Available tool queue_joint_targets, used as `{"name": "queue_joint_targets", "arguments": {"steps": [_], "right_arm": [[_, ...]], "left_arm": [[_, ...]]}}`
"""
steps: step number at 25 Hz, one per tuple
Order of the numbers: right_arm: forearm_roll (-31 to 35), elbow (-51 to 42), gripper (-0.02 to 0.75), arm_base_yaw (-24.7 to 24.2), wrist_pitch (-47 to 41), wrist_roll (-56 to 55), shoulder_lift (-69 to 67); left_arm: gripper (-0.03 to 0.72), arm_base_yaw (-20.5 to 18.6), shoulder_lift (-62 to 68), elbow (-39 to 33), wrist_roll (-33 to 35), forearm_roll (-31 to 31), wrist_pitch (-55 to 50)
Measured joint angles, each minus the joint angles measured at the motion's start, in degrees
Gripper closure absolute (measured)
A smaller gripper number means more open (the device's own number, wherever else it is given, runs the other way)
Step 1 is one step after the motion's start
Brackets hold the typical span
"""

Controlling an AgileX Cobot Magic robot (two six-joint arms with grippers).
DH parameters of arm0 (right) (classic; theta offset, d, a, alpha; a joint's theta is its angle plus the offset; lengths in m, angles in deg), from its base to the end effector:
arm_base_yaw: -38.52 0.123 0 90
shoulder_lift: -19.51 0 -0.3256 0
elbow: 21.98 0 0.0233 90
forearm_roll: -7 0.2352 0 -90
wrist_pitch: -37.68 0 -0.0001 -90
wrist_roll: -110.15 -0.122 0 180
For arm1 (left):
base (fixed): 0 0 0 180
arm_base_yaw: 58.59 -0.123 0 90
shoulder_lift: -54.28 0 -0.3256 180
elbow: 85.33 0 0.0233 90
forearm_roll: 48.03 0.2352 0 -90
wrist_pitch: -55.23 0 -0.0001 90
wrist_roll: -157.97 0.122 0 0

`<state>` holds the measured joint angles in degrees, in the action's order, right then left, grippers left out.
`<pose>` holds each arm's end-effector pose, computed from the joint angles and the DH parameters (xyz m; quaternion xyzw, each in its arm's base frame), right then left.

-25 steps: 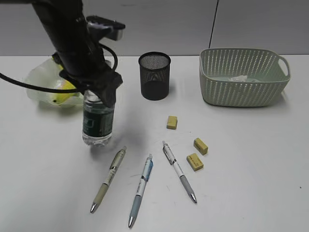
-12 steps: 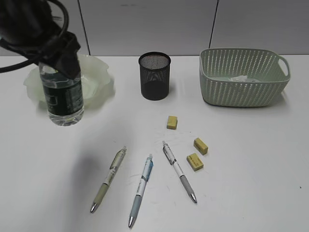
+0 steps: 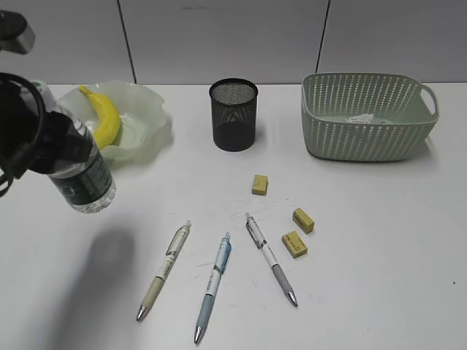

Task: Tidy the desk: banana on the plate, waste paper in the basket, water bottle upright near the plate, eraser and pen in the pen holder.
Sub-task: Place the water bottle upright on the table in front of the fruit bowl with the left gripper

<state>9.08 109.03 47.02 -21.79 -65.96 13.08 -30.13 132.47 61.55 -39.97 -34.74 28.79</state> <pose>-0.0327 -0.0010 0.2608 -0.0916 0.8377 0.0398 0.5369 0.2200 -0.1050 0.2889 0.1627 0.9155 -0.0625 0.3627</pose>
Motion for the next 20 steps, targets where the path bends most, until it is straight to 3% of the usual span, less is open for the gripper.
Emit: {"name": "queue_joint_targets", "arguments": {"steps": [9,20], "right_arm": [[0.0,0.0,0.187,0.0,0.0,0.0,0.0],[0.0,0.0,0.187,0.0,0.0,0.0,0.0]], "left_arm": [[0.192,-8.2,9.3,-2.3,-0.4,1.5,11.6],[0.192,-8.6,18.5,-0.7,-0.6,2.2,16.1]]}}
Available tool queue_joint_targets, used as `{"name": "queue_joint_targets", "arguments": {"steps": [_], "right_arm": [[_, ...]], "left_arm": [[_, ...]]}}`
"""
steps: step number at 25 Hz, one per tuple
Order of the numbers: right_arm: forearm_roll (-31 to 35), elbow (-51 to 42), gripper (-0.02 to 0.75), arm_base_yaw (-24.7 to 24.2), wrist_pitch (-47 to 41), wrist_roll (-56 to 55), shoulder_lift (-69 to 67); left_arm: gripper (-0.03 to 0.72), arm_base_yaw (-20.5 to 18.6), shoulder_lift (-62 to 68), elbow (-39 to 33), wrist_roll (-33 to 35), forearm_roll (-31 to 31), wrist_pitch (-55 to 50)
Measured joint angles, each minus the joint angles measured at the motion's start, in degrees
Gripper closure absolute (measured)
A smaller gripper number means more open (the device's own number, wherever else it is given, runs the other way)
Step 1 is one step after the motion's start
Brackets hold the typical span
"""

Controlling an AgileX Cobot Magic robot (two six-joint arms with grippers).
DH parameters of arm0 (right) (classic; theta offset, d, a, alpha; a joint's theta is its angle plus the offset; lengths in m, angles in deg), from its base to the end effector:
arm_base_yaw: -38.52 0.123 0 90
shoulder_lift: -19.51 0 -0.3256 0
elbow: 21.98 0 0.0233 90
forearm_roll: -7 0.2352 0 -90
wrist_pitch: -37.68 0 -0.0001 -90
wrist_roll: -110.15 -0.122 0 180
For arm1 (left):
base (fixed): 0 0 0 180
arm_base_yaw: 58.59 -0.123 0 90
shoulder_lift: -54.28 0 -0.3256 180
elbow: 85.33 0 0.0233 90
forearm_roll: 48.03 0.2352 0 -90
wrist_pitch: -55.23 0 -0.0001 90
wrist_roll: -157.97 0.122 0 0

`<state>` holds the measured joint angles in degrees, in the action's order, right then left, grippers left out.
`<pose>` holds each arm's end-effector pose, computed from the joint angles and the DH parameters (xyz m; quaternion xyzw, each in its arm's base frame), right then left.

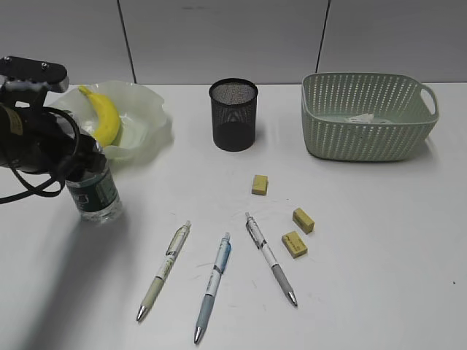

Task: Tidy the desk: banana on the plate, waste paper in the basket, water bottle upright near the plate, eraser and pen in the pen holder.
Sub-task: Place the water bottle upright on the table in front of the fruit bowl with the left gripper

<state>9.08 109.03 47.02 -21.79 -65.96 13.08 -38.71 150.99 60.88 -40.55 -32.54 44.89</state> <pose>-0.0327 -0.0010 0.2608 -0.0916 0.8377 0.0398 0.5369 0.2931 -0.0997 0.2173 0.1279 0.9321 -0.0457 0.3357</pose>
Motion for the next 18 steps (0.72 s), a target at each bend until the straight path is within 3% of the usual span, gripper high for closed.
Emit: {"name": "queue_joint_targets", "arguments": {"steps": [18], "right_arm": [[-0.1,0.0,0.187,0.0,0.0,0.0,0.0]], "left_arm": [[0.19,0.0,-0.2,1.2,0.0,0.1,-3.5]]}}
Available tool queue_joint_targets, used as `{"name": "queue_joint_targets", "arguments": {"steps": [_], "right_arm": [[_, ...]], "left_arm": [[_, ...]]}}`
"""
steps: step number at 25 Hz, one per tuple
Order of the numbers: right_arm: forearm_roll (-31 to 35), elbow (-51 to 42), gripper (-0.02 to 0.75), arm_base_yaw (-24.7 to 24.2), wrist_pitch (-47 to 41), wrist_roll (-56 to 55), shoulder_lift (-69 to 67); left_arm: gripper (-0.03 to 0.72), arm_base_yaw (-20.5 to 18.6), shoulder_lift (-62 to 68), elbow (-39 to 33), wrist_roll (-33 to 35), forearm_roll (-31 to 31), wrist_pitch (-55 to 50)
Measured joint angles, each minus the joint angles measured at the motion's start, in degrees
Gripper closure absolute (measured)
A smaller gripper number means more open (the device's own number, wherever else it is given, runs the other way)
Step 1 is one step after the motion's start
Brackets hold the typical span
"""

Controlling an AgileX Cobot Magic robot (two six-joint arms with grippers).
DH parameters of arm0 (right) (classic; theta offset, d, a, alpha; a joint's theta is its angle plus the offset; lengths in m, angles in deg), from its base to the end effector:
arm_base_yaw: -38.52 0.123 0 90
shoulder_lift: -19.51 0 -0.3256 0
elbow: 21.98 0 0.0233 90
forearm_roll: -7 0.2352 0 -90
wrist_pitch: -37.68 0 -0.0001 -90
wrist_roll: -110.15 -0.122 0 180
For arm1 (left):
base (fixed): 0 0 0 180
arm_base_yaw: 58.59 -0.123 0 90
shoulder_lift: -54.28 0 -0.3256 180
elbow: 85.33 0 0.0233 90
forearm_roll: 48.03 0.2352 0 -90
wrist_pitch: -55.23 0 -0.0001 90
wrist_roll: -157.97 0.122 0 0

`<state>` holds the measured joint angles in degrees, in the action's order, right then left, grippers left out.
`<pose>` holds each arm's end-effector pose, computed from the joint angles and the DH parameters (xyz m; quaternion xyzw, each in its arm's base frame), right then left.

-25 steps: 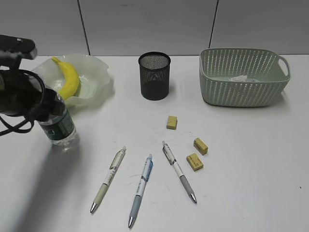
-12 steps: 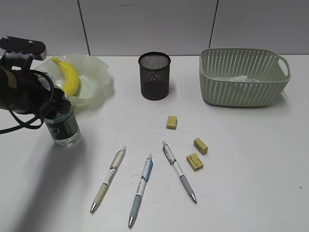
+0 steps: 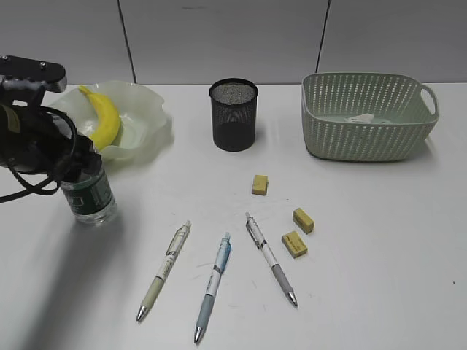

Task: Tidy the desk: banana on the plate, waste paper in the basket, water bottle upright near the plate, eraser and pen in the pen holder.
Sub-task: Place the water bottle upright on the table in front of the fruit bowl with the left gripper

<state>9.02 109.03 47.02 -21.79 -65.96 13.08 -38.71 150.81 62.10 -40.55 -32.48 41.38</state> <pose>-0.0327 -0.0011 0.2608 -0.0916 0.8378 0.0392 0.5369 0.2926 -0.0975 0.2196 0.1254 0.9380 -0.0351 0.3211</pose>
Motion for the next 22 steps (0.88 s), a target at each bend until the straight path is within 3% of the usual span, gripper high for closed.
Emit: {"name": "queue_joint_targets", "arguments": {"steps": [8,15,22], "right_arm": [[0.0,0.0,0.187,0.0,0.0,0.0,0.0],[0.0,0.0,0.187,0.0,0.0,0.0,0.0],[0.0,0.0,0.187,0.0,0.0,0.0,0.0]], "left_arm": [[0.112,0.0,-2.7,0.0,0.0,0.0,-1.2],[0.09,0.0,-3.9,0.0,0.0,0.0,-2.2],[0.085,0.0,-12.2,0.0,0.0,-0.1,-15.1]]}}
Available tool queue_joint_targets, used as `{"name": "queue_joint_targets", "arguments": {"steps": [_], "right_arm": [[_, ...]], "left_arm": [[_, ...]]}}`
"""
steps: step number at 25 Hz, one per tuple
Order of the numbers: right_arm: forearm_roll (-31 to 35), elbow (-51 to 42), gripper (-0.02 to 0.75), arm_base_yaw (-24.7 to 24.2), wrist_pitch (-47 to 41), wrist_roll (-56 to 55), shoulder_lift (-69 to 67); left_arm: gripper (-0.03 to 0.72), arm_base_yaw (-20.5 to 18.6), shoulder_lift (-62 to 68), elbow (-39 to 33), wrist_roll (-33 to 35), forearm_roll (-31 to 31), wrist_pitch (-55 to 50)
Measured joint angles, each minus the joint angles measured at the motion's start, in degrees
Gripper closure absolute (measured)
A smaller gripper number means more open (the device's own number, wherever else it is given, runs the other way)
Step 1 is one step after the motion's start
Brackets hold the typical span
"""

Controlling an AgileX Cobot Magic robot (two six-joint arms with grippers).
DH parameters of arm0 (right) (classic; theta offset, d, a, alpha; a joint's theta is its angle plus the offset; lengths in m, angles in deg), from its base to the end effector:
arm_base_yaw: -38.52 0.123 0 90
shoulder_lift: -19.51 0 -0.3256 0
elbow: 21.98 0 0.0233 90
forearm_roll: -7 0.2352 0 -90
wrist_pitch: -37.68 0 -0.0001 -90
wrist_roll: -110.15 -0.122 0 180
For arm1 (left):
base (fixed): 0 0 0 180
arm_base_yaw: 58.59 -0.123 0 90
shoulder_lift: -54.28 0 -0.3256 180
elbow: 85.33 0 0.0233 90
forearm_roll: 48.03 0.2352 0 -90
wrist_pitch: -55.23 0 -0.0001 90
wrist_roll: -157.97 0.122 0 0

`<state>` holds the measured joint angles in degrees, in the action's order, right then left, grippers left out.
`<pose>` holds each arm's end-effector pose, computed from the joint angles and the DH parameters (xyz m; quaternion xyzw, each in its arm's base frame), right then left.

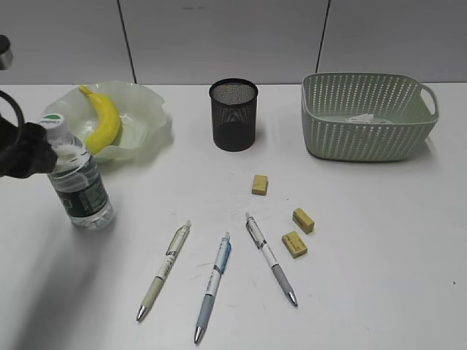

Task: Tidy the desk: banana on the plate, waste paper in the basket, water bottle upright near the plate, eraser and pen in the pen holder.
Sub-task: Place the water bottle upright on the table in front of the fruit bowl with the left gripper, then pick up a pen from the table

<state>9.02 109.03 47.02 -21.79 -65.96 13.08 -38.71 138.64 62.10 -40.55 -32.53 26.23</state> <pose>-0.0327 -0.0011 0.2608 -0.0916 0.8378 0.0392 0.5369 0.2475 -0.0727 0.2621 0.1049 0.9462 -0.0038 0.3061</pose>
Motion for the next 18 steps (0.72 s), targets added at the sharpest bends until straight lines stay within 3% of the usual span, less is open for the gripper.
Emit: {"name": "queue_joint_targets", "arguments": {"steps": [5,10,18], "right_arm": [[0.0,0.0,0.187,0.0,0.0,0.0,0.0],[0.0,0.0,0.187,0.0,0.0,0.0,0.0],[0.0,0.0,0.187,0.0,0.0,0.0,0.0]], "left_arm": [[0.086,0.0,-9.1,0.0,0.1,-2.2,-14.4],[0.098,0.0,-20.2,0.0,5.4,-8.4,-27.0],[0.101,0.0,-42.5,-3.5,11.9,-12.7,-34.6]]}}
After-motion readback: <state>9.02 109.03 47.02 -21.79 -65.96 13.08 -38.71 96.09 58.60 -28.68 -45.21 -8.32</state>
